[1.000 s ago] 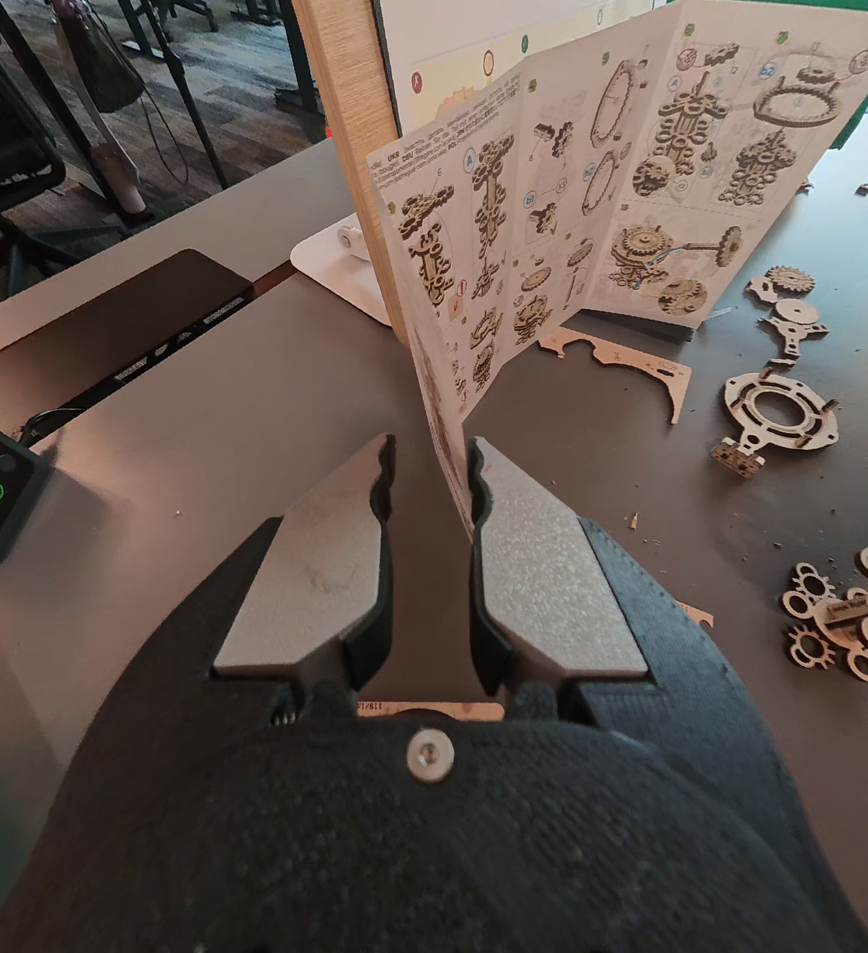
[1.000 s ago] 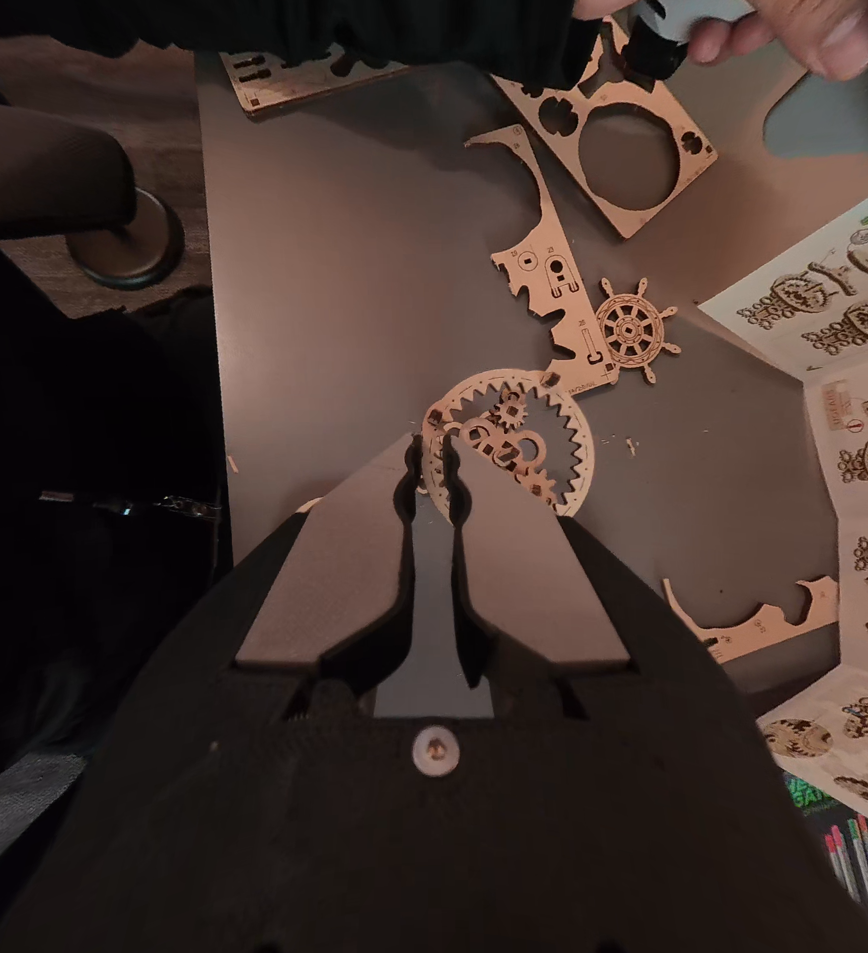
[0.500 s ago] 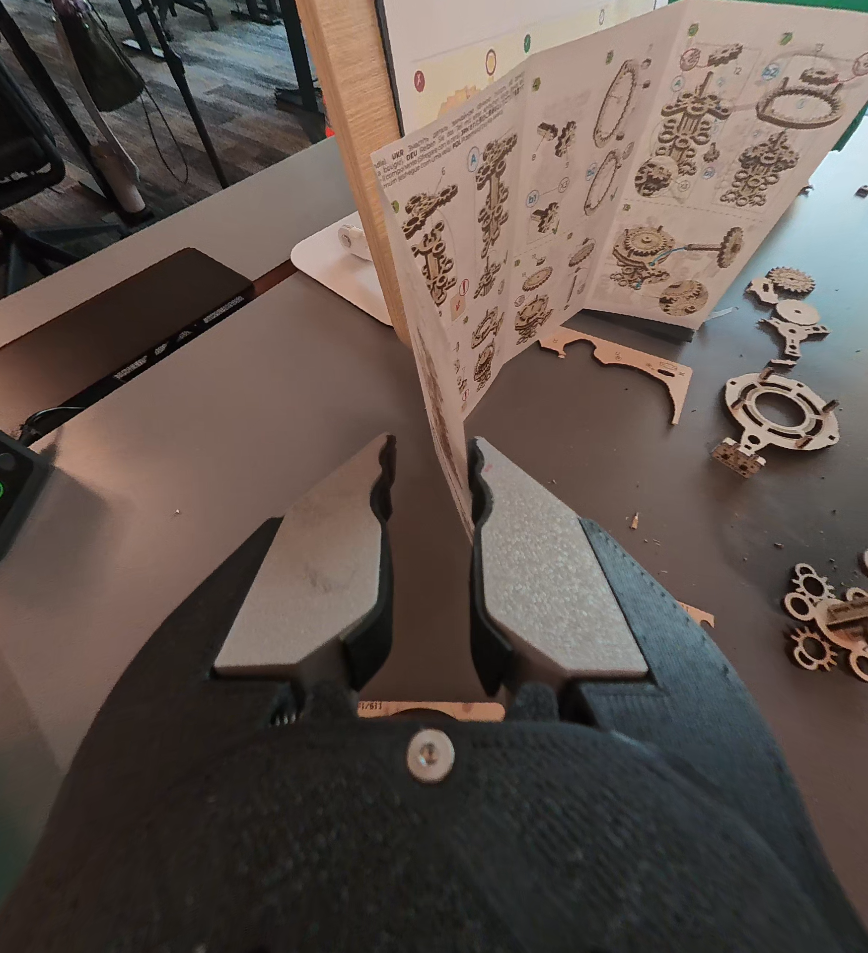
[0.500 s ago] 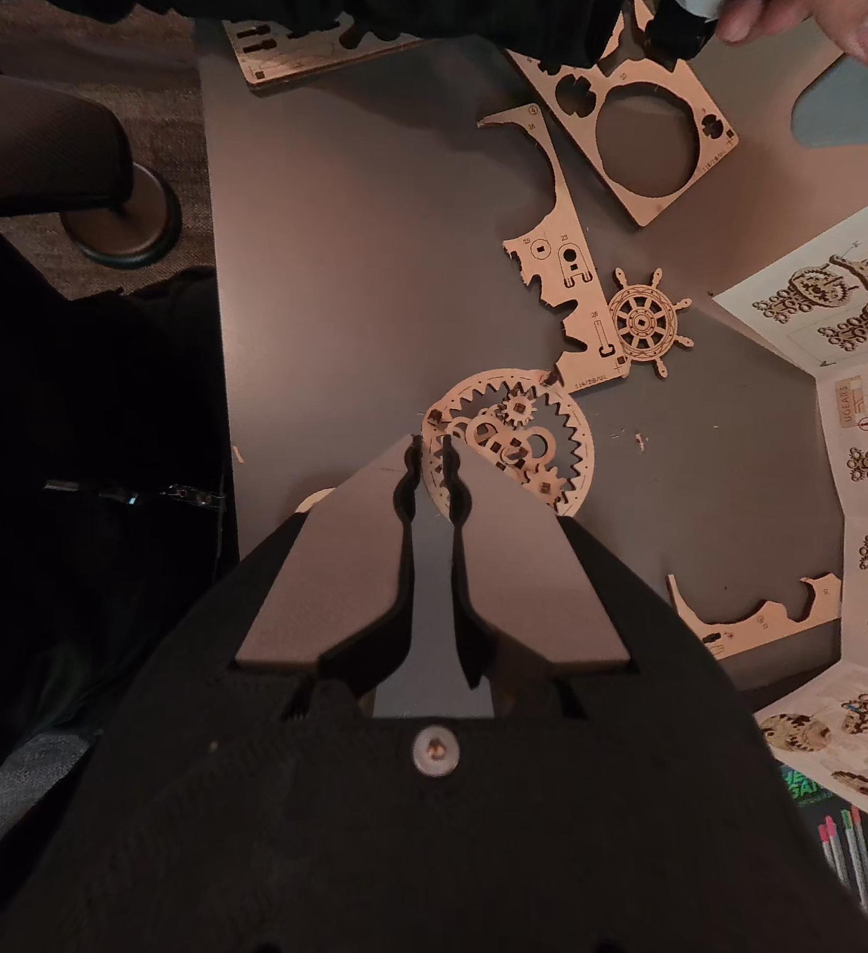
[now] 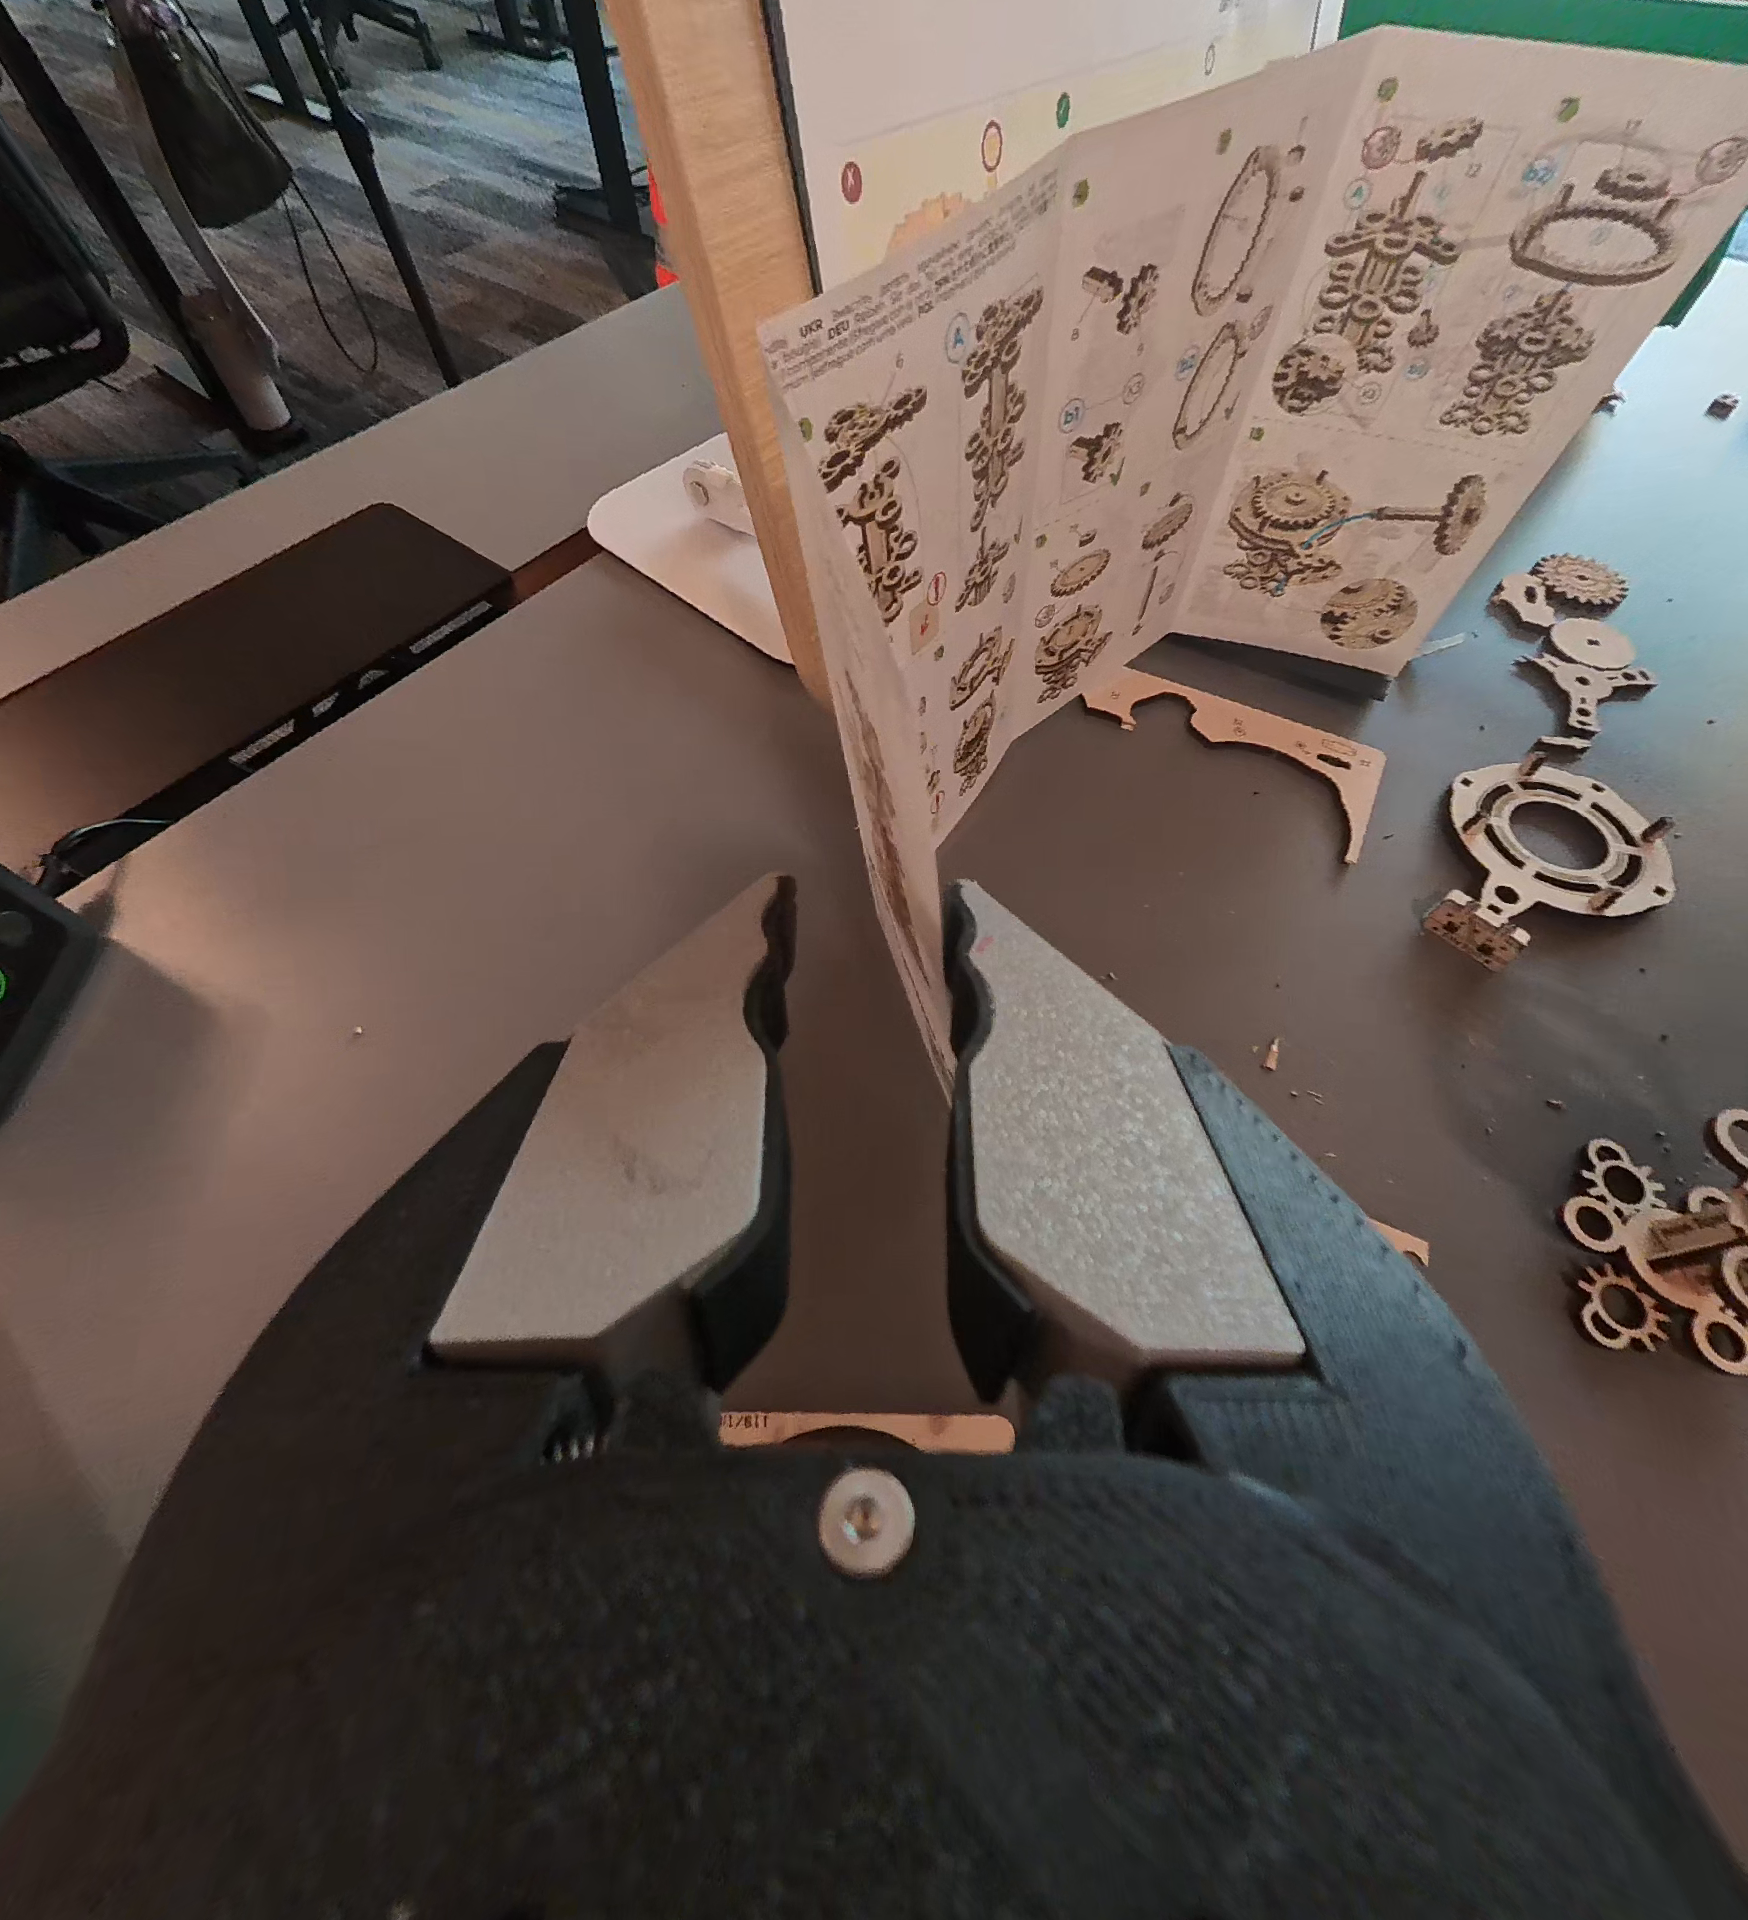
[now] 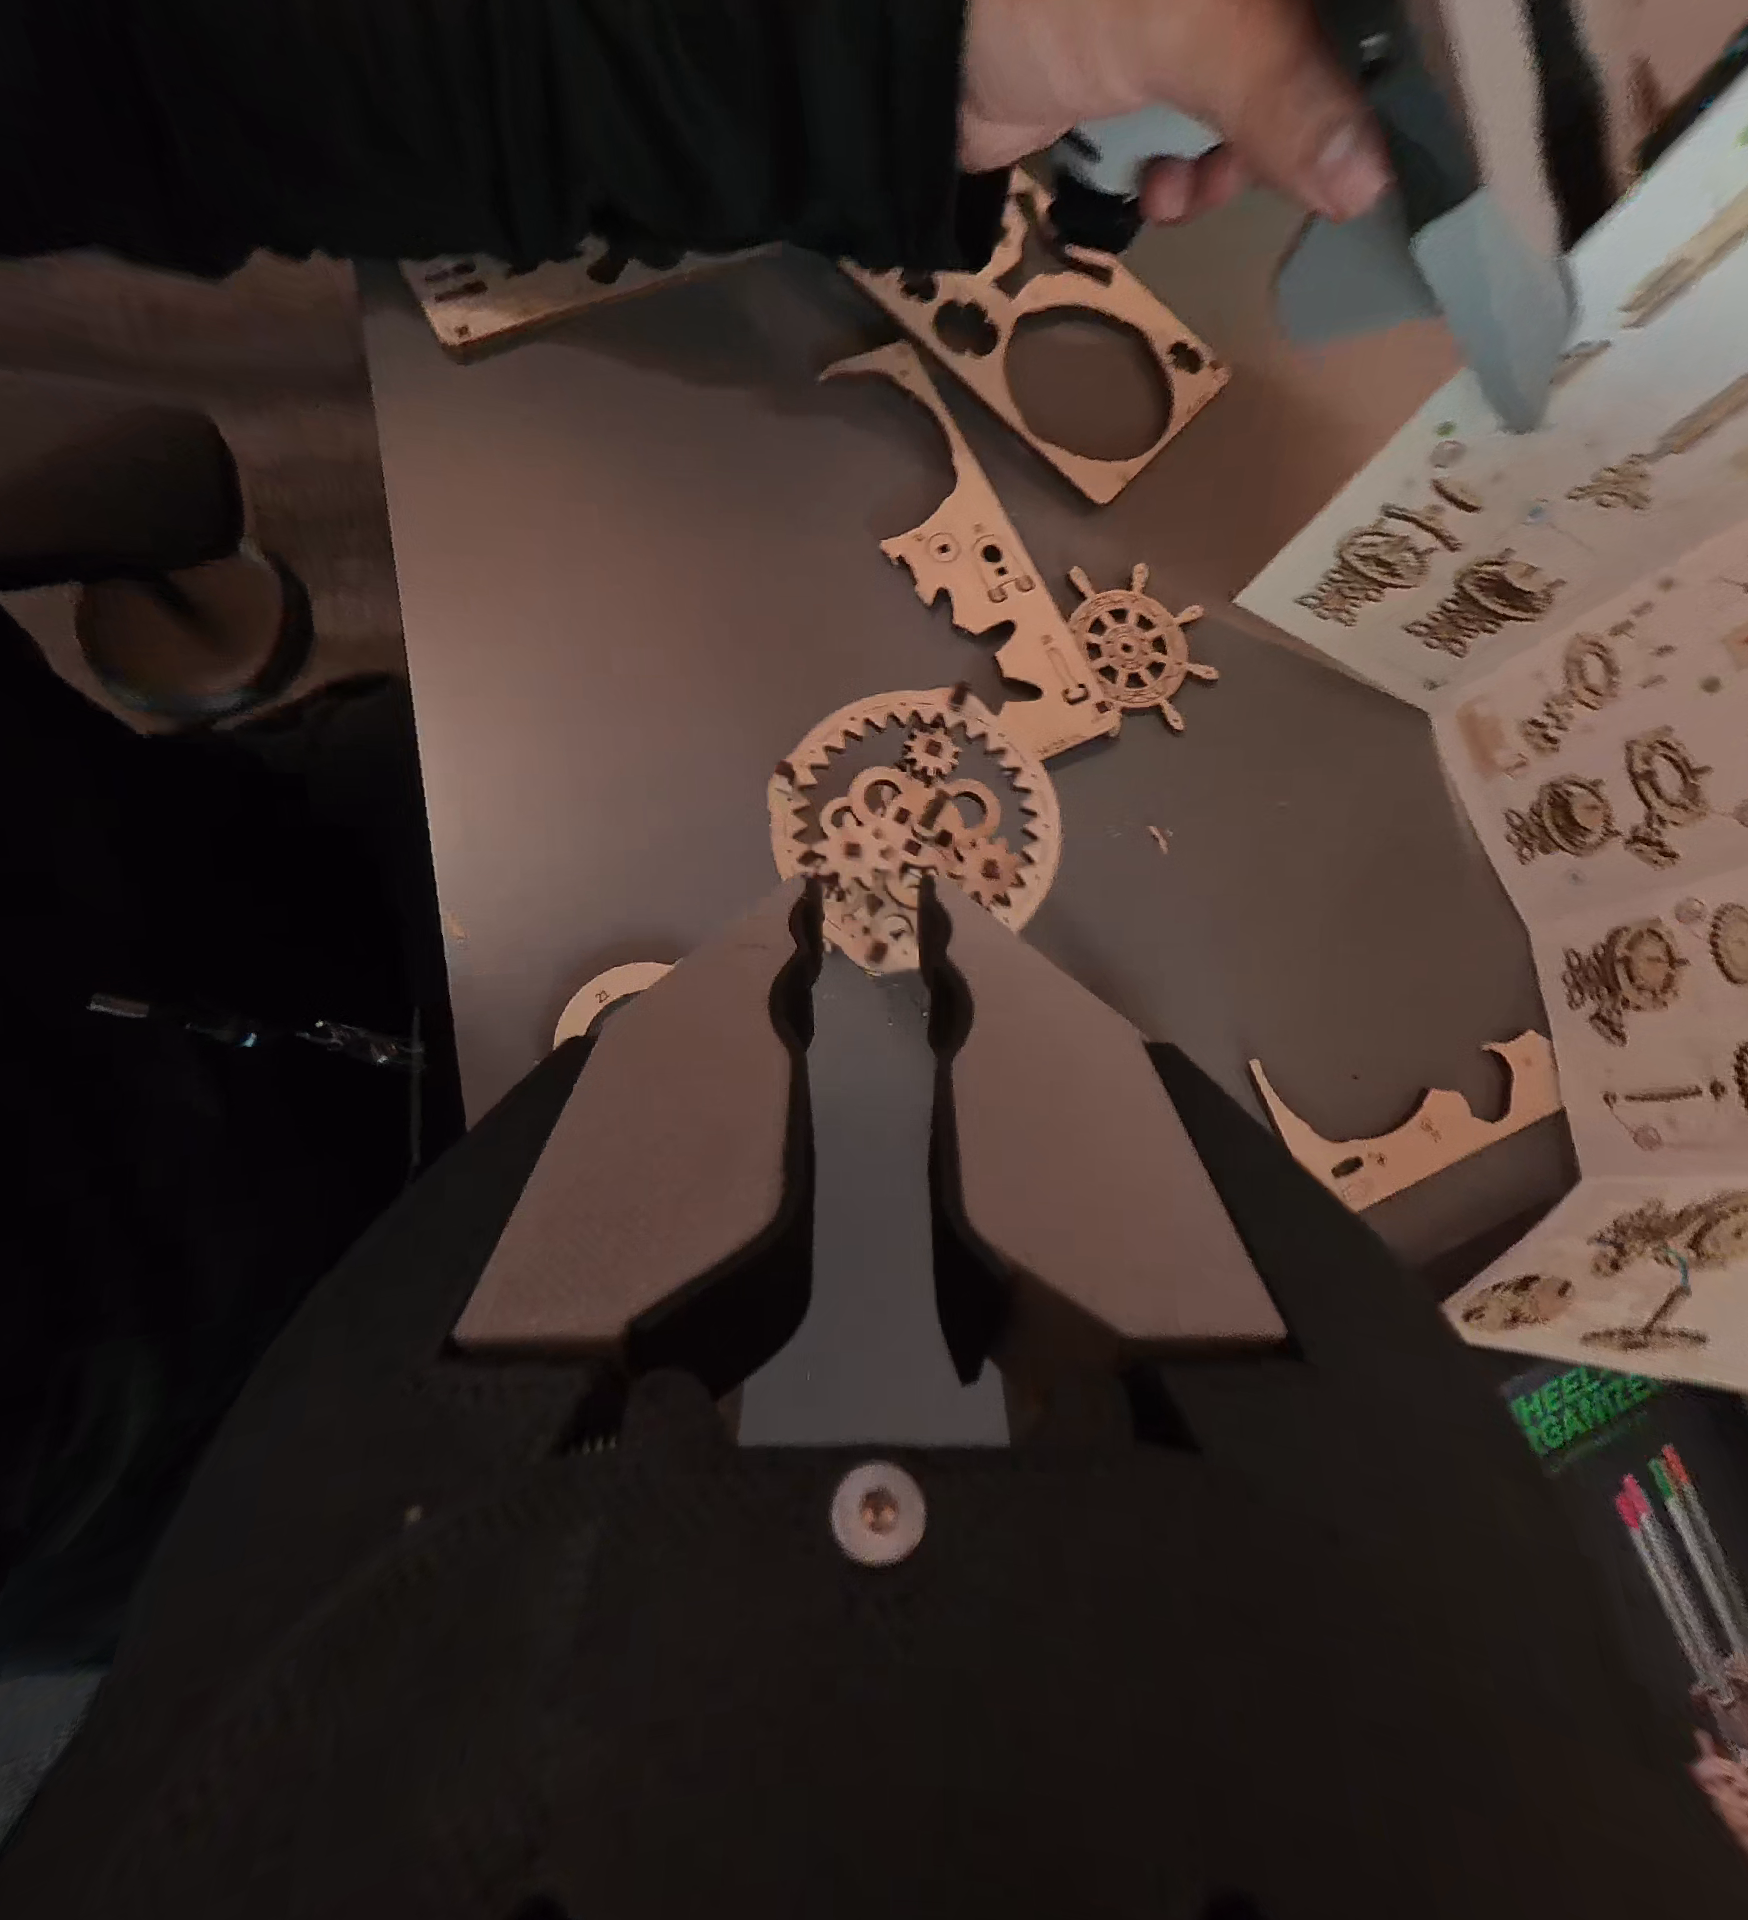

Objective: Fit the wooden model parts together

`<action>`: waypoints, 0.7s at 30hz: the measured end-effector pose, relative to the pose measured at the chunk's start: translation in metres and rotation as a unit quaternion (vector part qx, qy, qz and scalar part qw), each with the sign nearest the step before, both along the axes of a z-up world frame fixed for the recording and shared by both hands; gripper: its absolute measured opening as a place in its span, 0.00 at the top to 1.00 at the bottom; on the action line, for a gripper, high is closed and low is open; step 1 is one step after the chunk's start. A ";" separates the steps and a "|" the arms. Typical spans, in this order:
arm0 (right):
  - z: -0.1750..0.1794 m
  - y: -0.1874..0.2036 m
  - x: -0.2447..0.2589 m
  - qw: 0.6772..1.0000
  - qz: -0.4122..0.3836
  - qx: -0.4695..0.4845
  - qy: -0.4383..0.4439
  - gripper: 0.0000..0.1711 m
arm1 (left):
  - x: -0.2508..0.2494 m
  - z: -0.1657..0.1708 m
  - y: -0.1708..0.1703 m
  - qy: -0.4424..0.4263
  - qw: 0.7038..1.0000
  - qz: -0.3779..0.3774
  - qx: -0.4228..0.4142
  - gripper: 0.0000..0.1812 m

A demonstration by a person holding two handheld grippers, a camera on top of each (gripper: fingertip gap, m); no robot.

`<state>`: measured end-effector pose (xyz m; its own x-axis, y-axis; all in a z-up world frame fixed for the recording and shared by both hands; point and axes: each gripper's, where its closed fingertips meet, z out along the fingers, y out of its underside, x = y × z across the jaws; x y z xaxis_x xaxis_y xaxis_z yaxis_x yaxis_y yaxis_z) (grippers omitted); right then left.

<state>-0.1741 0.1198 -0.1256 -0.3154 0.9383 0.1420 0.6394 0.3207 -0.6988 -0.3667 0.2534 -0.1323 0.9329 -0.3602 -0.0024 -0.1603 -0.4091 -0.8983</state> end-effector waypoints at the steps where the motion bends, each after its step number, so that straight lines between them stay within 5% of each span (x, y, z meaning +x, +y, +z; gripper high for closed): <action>1: 0.003 0.005 0.003 1.000 -0.008 -0.015 0.014 0.91 | 0.000 0.000 0.000 -0.002 1.000 0.000 -0.001 0.86; 10: -0.010 0.058 0.018 0.989 -0.061 -0.099 0.094 0.88 | 0.000 0.004 -0.002 -0.001 1.000 0.000 -0.002 0.74; 21: -0.040 0.103 0.031 0.990 -0.069 -0.033 0.122 0.88 | -0.014 0.029 -0.012 0.020 0.999 0.032 0.006 0.65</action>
